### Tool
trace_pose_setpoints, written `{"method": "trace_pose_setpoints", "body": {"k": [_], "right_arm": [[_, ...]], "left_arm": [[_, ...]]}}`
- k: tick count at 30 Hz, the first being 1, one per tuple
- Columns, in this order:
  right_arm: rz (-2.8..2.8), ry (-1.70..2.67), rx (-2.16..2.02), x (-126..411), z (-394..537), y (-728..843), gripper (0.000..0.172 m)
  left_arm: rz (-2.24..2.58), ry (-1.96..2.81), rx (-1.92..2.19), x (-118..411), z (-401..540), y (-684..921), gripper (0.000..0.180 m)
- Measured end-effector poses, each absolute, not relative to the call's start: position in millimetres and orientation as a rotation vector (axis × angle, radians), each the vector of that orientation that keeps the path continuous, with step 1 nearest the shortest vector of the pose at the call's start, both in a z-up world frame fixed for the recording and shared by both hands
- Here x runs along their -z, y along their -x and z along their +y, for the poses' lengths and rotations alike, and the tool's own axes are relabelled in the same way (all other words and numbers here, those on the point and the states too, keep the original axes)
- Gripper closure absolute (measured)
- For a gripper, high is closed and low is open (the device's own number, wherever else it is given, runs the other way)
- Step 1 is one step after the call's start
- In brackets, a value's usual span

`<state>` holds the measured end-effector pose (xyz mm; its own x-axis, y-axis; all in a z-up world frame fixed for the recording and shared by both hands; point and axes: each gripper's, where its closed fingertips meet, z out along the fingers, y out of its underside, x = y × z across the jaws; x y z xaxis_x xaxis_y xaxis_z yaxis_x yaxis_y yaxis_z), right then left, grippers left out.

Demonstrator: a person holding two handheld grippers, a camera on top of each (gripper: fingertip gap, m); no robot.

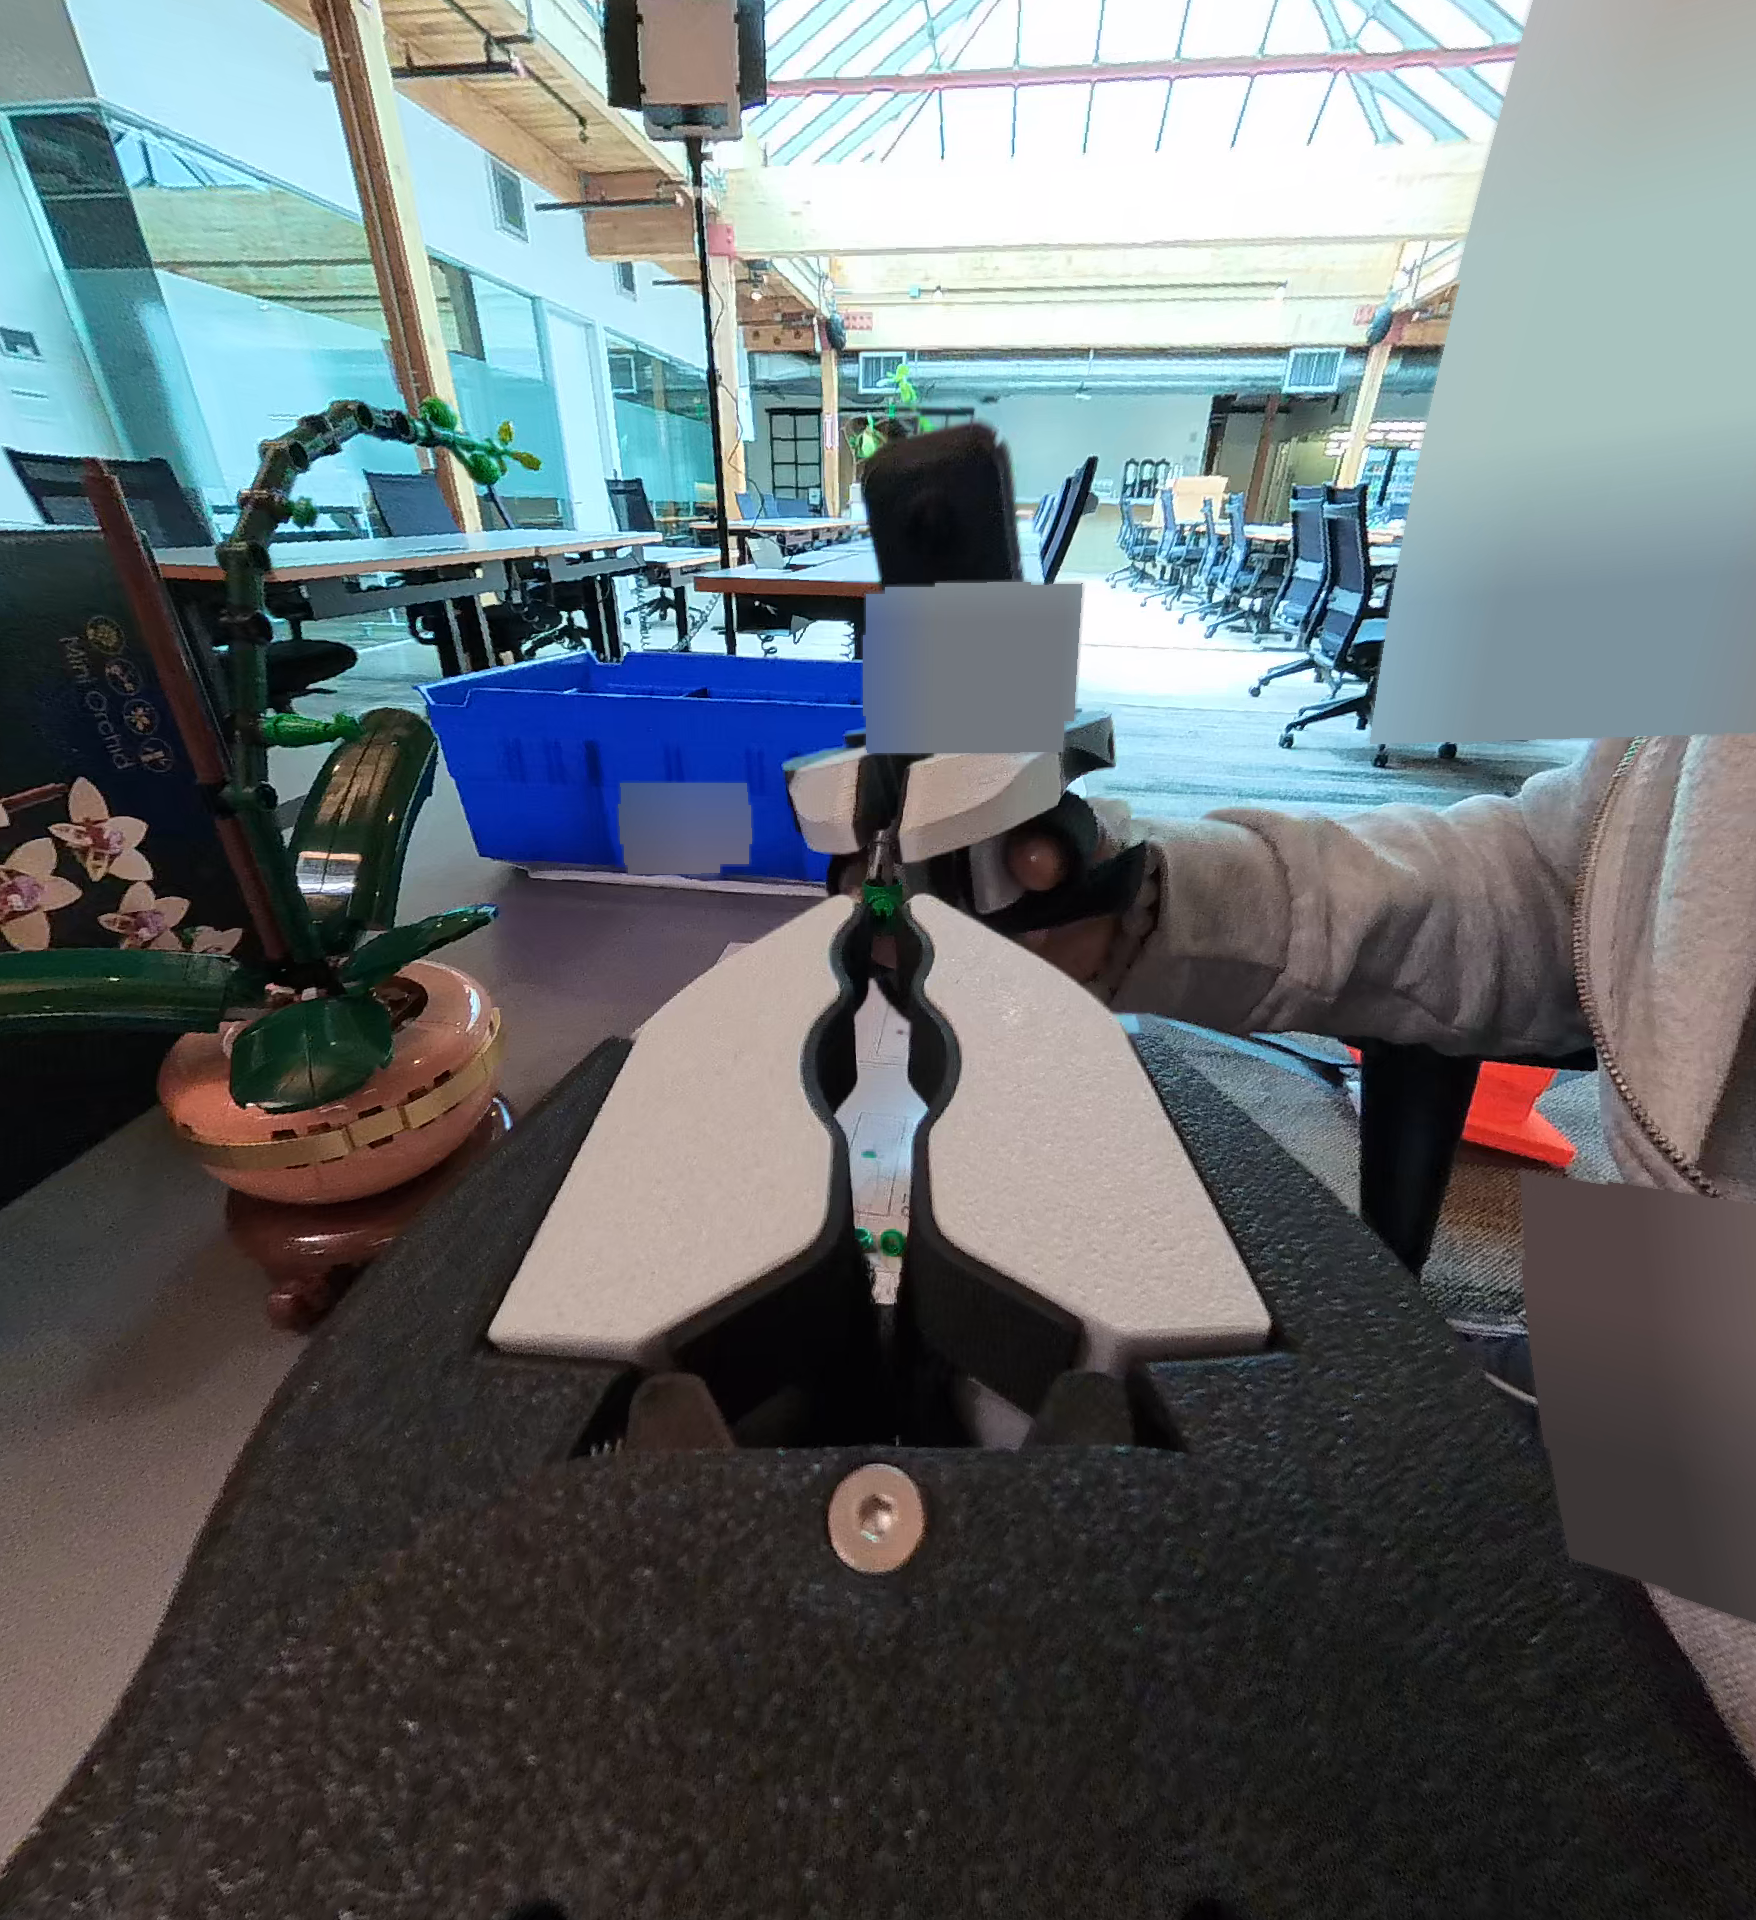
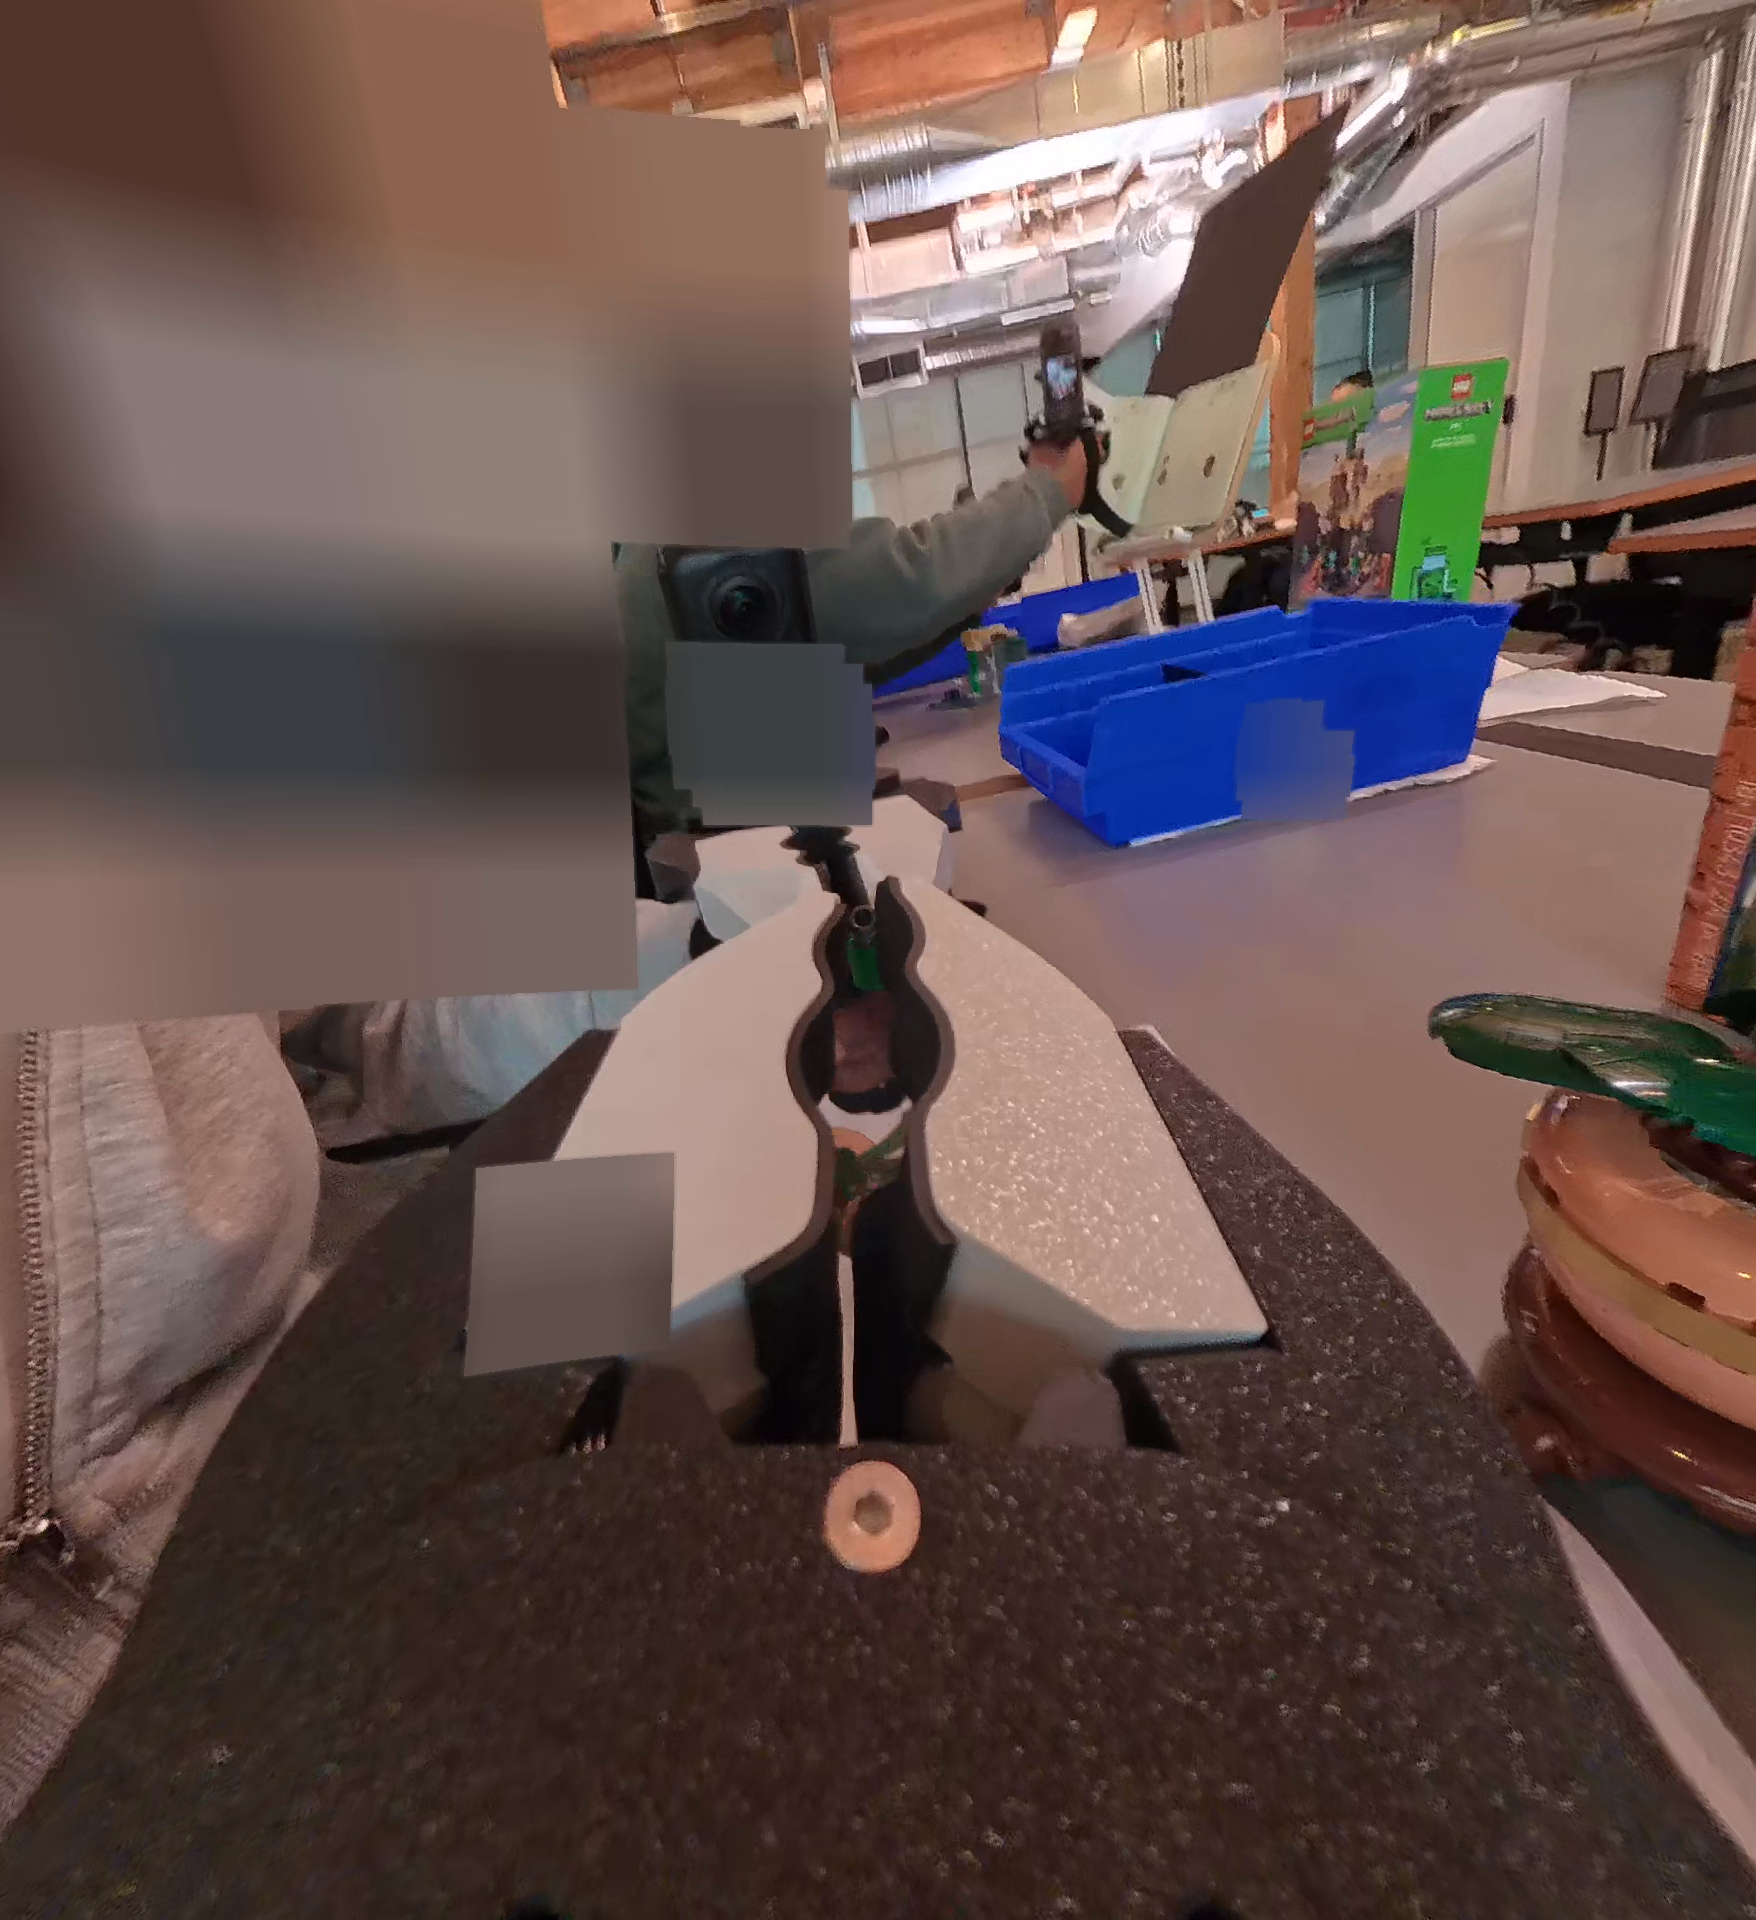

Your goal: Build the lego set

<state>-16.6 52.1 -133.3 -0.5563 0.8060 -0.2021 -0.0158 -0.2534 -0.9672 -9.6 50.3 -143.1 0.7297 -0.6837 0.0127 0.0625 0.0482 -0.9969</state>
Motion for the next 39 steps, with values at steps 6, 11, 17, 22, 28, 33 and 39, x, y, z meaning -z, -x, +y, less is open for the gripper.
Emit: {"method": "trace_pose_setpoints", "body": {"k": [6,11,17,22,28,33,39], "right_arm": [[-1.651,1.042,-1.504,151,55,17,0.168],[-1.81,1.054,-1.391,172,52,13,0.168],[-1.853,1.075,-1.495,191,48,13,0.169],[-1.827,1.059,-1.547,190,47,14,0.168],[-1.811,1.04,-1.556,186,48,12,0.168],[-1.81,1.033,-1.544,185,48,12,0.168],[-1.807,1.013,-1.55,182,47,12,0.168]], "left_arm": [[0.669,1.52,0.436,162,53,12,0.177],[0.815,1.606,0.347,191,53,12,0.177],[0.838,1.686,0.398,213,53,17,0.177],[0.832,1.613,0.45,201,49,10,0.177],[0.832,1.581,0.425,195,48,10,0.177],[0.835,1.577,0.415,193,48,10,0.177],[0.847,1.555,0.4,190,46,8,0.177]]}}
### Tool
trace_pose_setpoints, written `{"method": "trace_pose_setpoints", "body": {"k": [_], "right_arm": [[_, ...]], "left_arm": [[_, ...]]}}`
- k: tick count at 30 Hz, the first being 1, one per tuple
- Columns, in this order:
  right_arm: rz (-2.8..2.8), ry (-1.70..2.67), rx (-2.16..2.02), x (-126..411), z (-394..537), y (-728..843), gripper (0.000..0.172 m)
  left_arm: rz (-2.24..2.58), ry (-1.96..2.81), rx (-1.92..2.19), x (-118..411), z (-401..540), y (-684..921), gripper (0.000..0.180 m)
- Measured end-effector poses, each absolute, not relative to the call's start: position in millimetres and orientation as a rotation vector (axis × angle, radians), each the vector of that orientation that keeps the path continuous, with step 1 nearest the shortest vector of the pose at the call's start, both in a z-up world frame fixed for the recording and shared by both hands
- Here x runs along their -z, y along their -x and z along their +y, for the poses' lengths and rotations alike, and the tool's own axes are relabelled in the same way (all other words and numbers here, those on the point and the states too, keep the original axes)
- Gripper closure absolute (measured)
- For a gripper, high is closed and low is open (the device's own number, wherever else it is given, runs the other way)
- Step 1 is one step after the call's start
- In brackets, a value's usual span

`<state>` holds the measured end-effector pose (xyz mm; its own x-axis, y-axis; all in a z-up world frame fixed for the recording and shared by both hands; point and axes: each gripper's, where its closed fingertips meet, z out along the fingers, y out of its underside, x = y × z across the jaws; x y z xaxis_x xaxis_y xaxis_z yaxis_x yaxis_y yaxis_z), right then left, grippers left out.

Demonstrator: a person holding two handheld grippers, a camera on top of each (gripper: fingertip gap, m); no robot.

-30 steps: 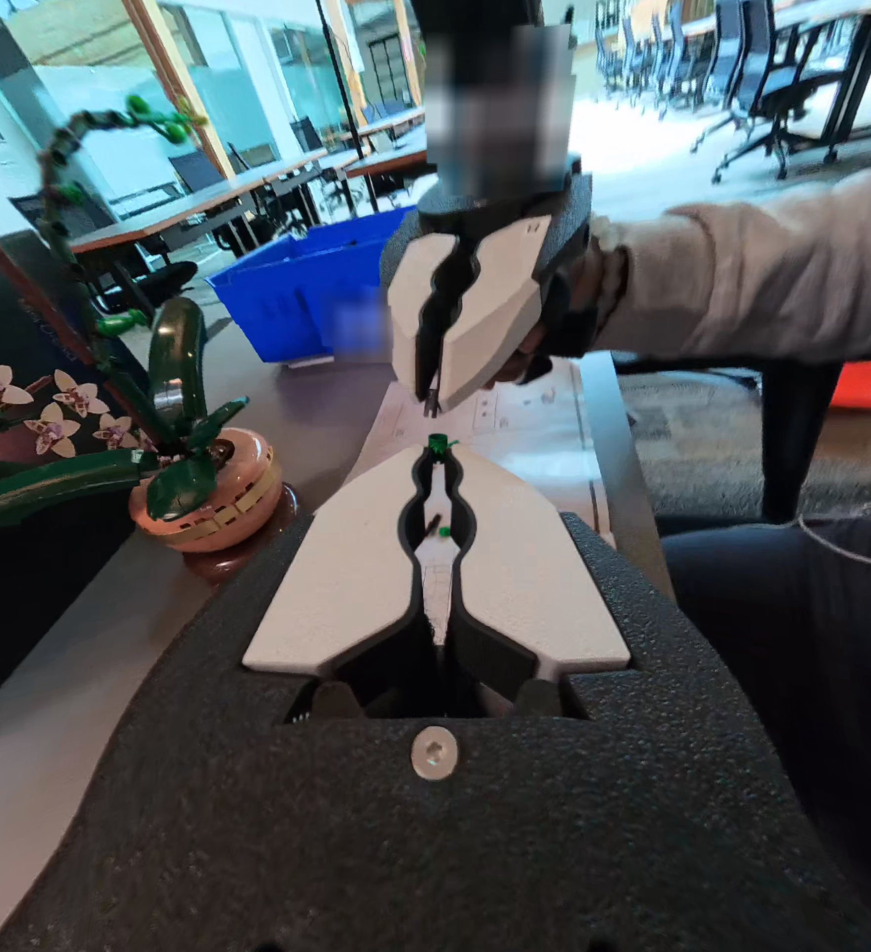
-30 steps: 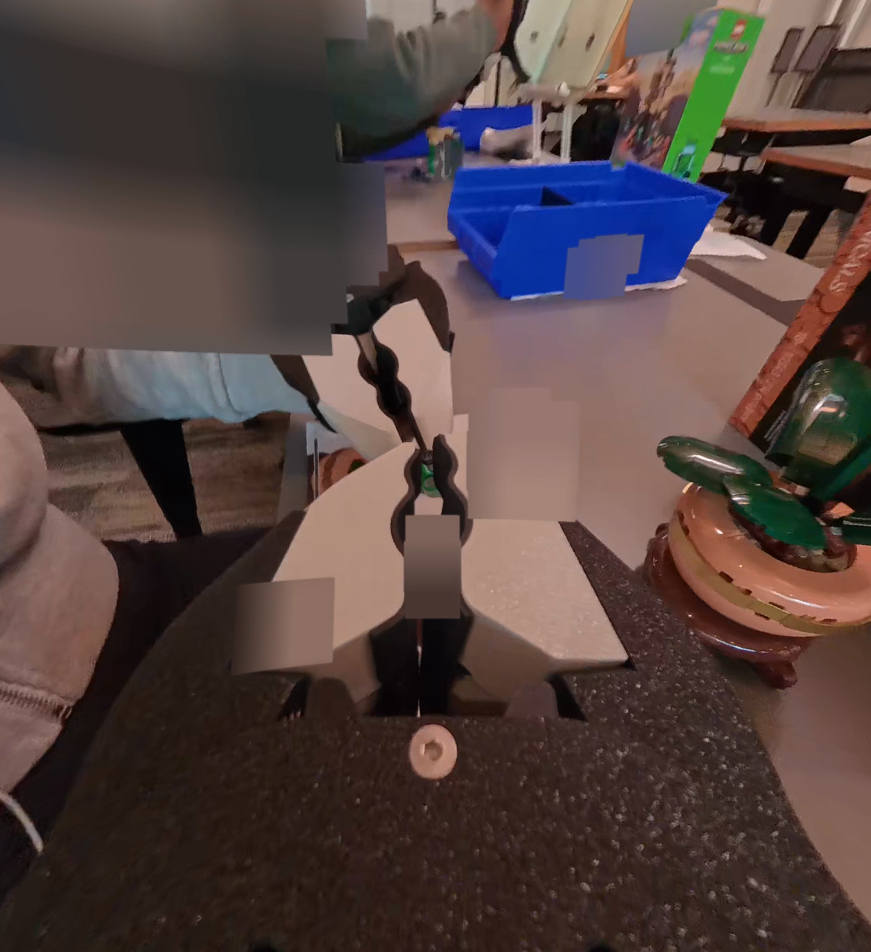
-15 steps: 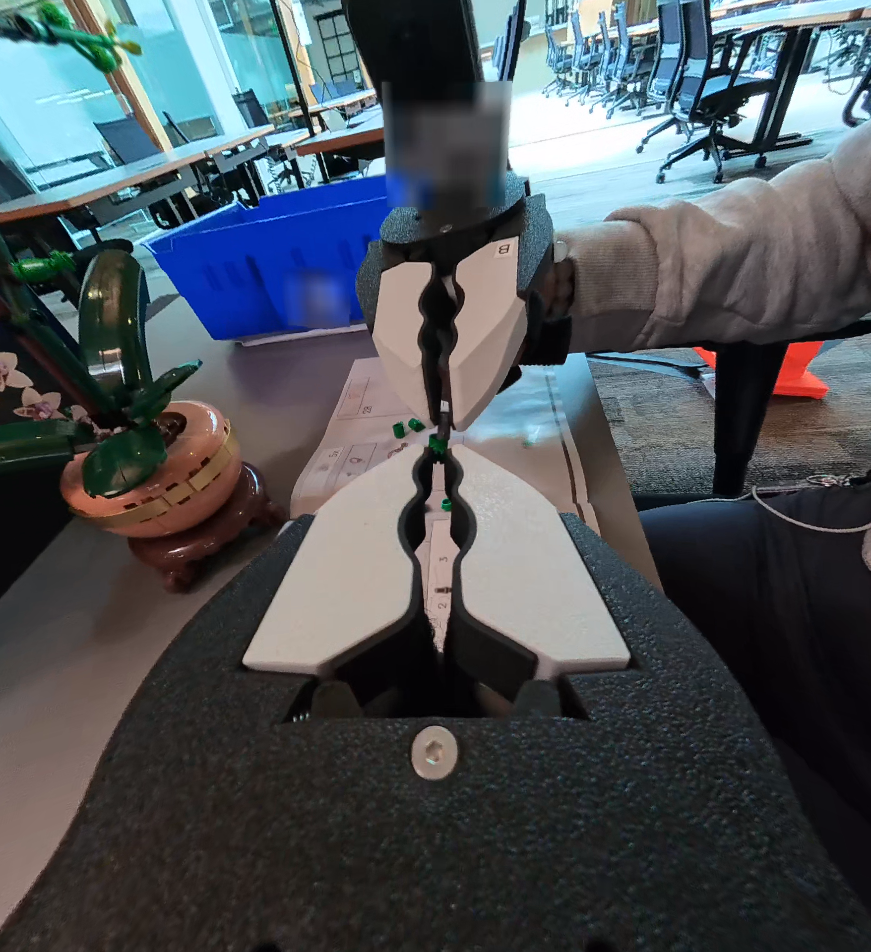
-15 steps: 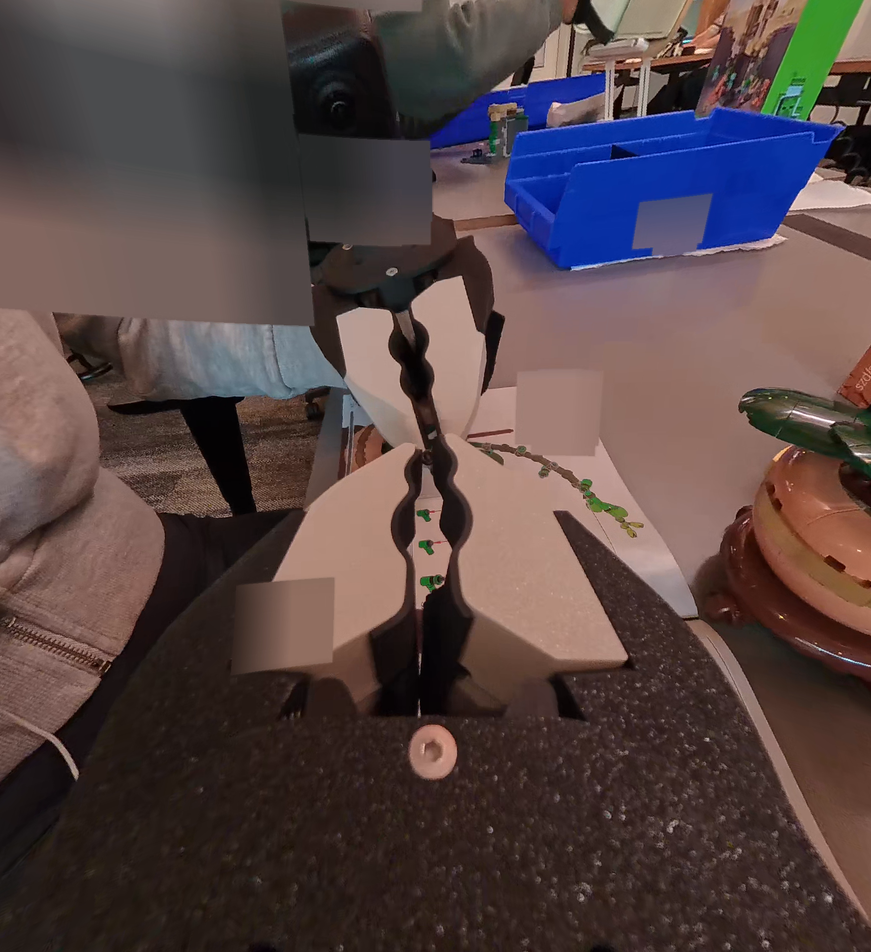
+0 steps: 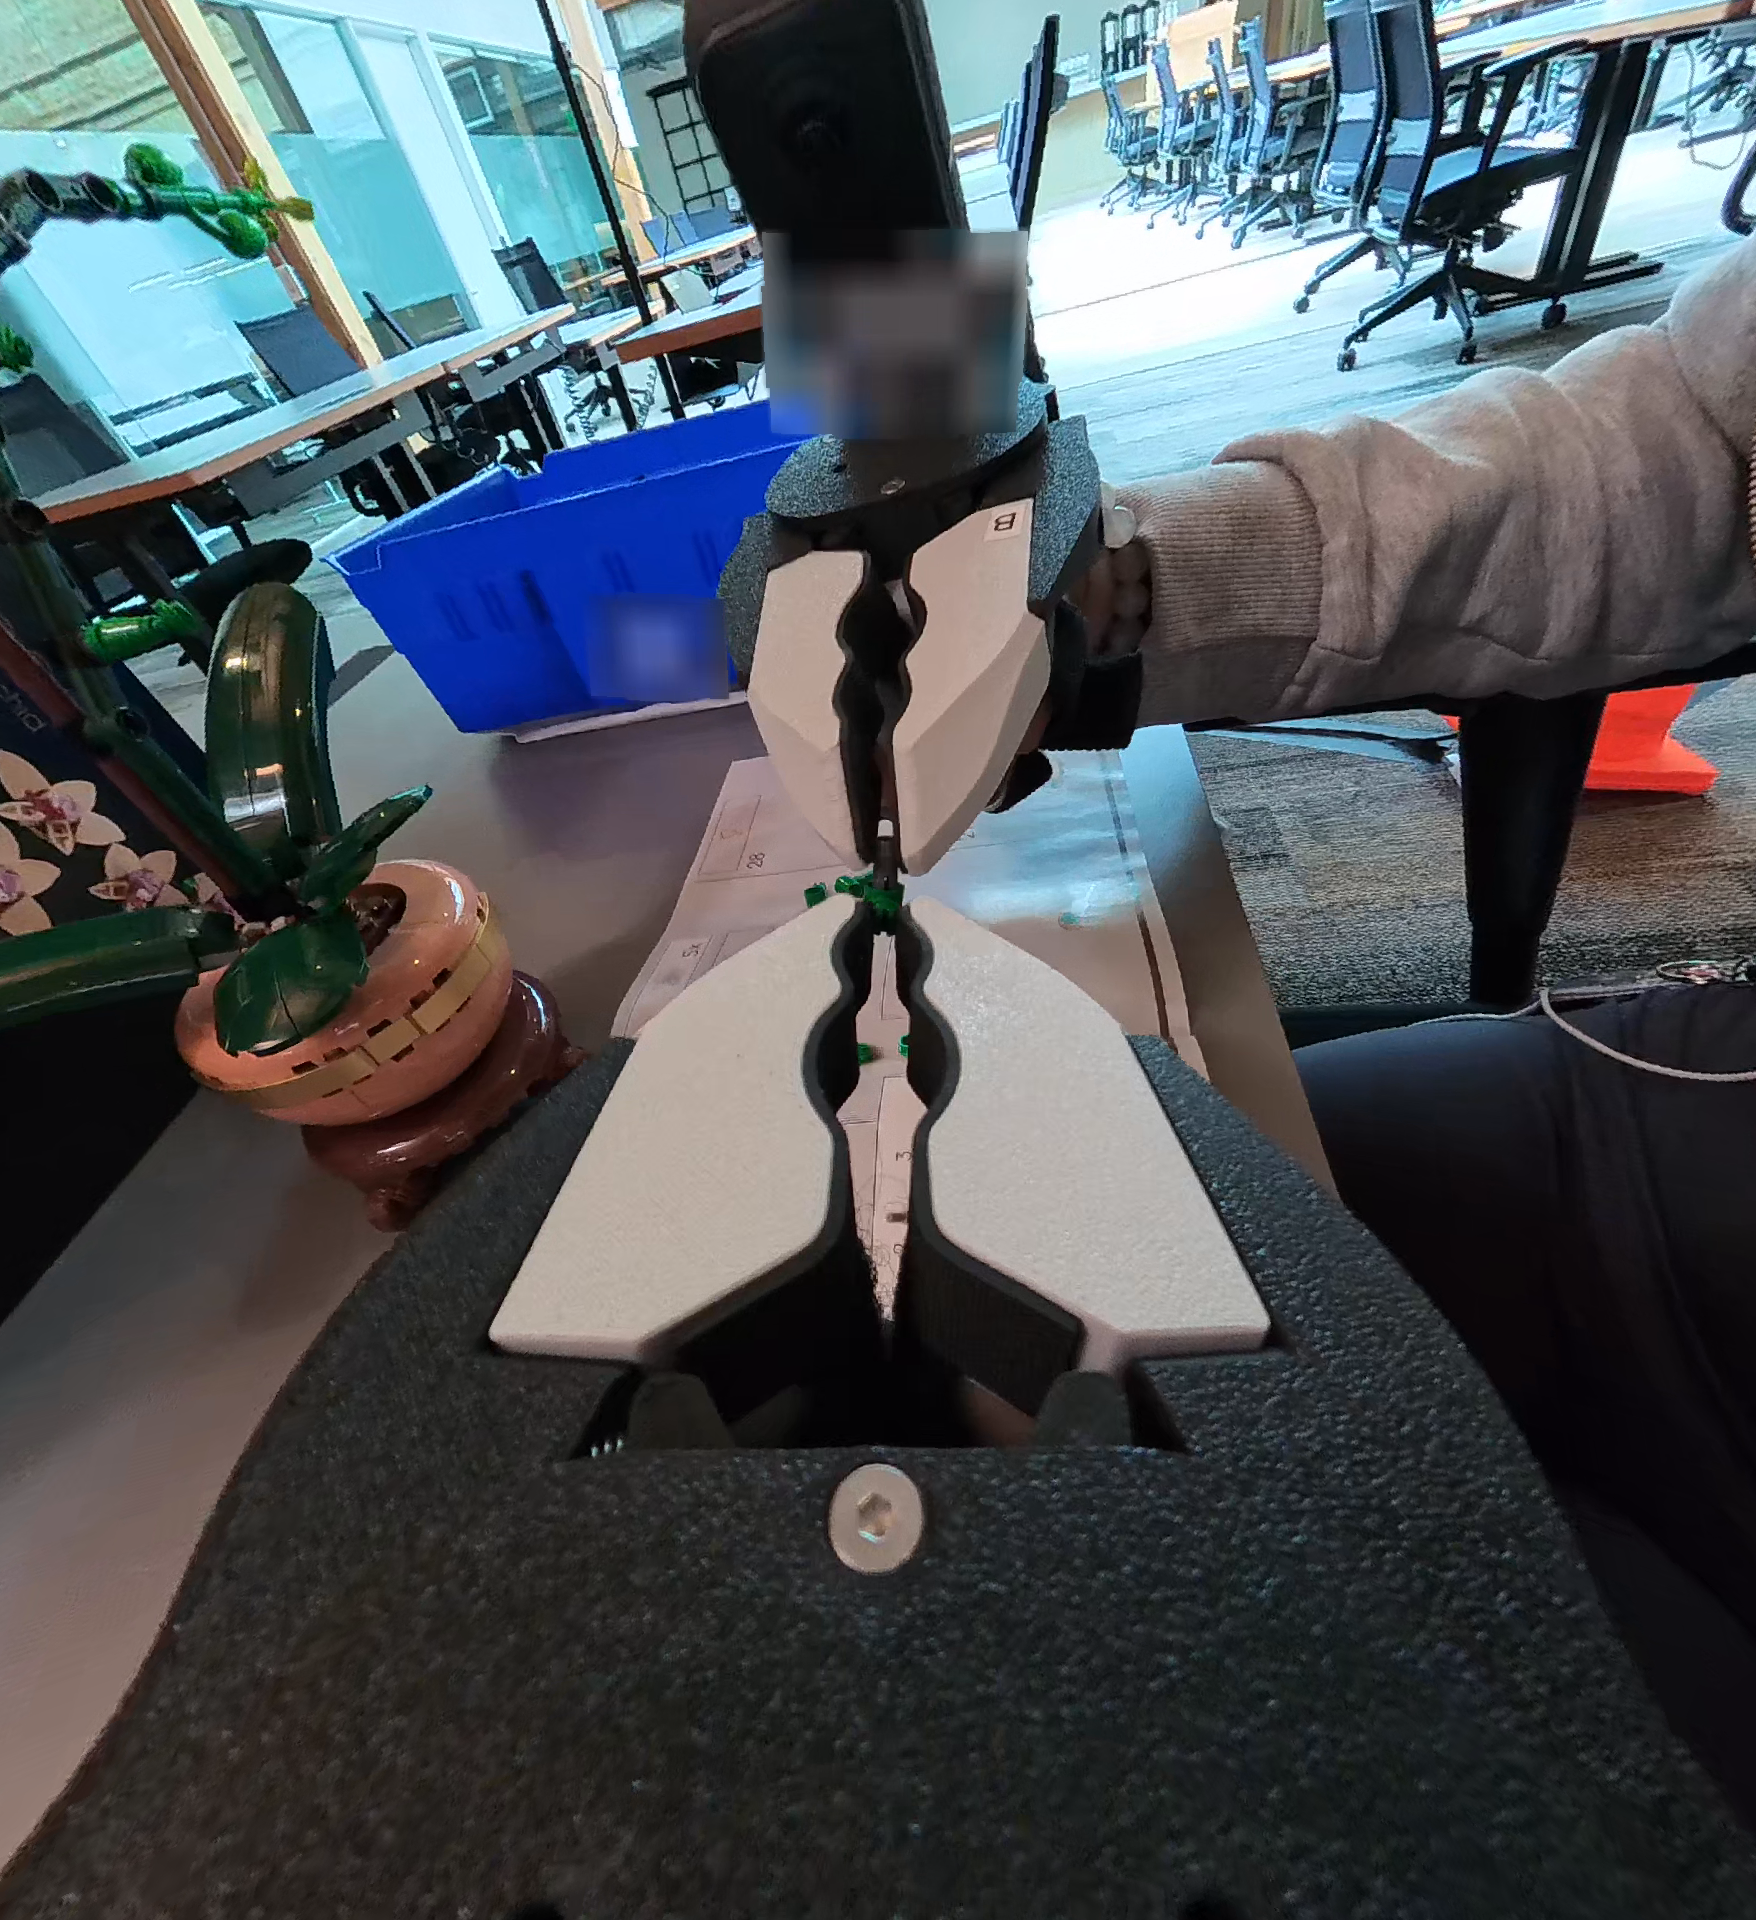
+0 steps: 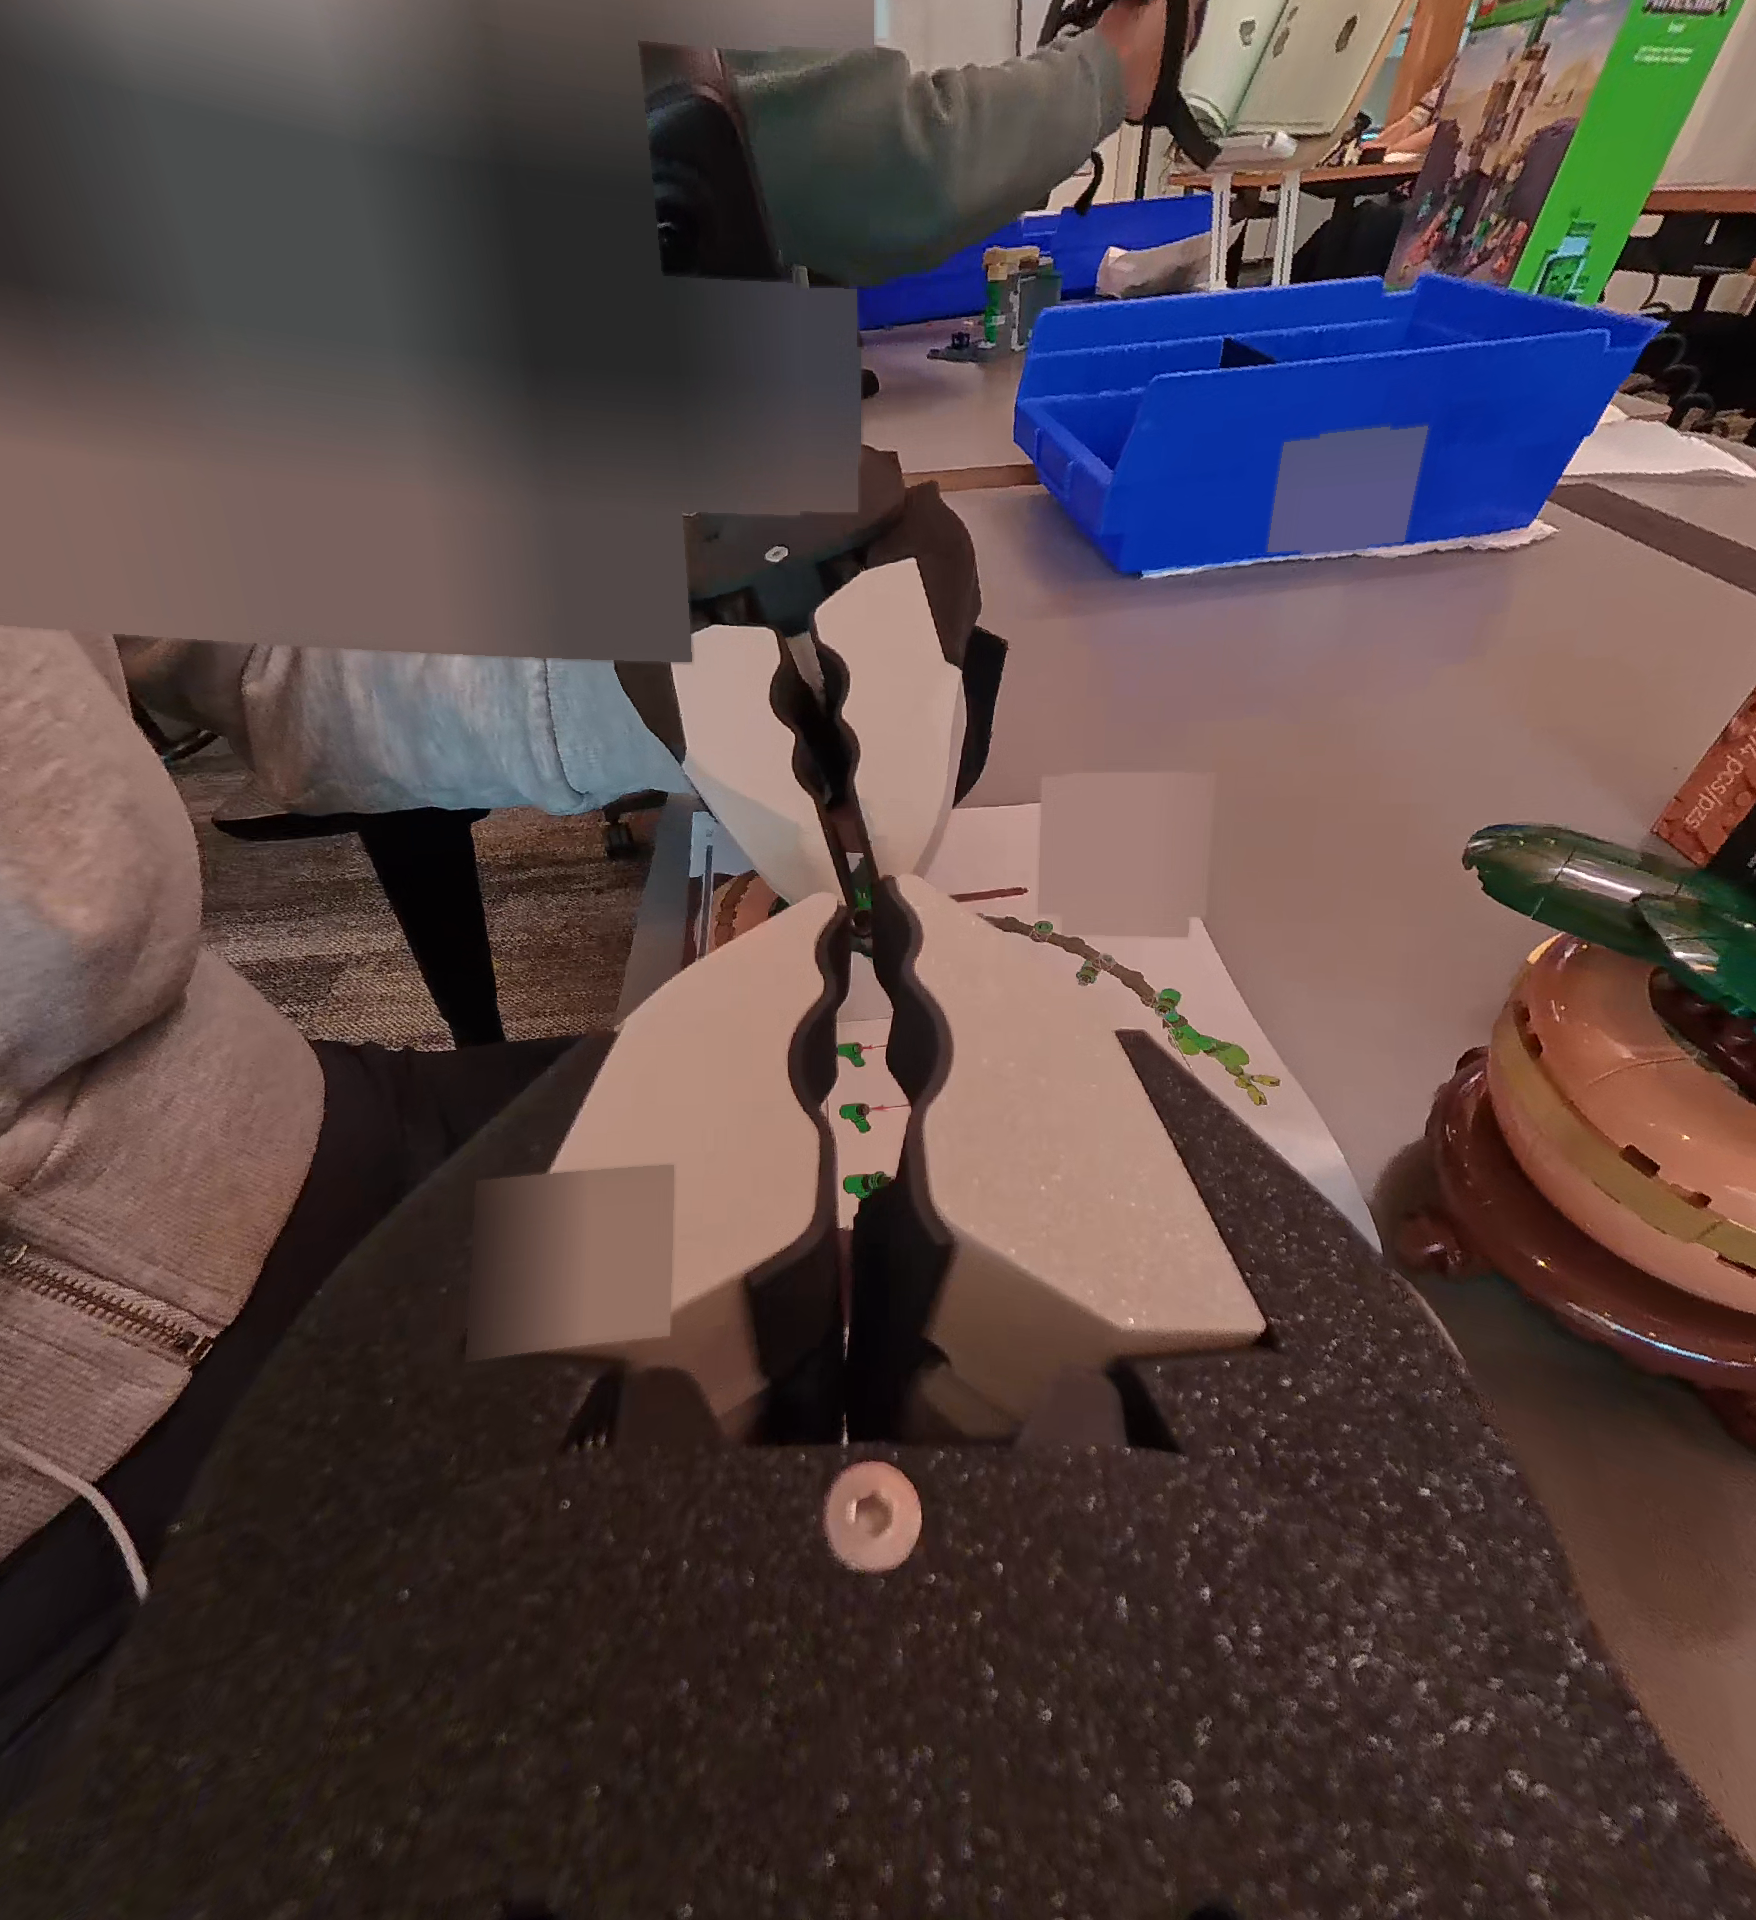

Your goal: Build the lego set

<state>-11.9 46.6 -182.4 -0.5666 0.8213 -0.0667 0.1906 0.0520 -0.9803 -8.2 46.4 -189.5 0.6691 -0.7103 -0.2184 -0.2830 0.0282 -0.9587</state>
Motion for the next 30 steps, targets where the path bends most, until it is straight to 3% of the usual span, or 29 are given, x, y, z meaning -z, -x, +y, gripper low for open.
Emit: {"method": "trace_pose_setpoints", "body": {"k": [20,30], "right_arm": [[-1.784,0.936,-1.575,172,40,10,0.168],[-1.467,0.841,-1.987,131,34,7,0.169]], "left_arm": [[0.837,1.479,0.427,176,42,3,0.177],[0.695,1.285,0.589,139,33,2,0.178]]}}
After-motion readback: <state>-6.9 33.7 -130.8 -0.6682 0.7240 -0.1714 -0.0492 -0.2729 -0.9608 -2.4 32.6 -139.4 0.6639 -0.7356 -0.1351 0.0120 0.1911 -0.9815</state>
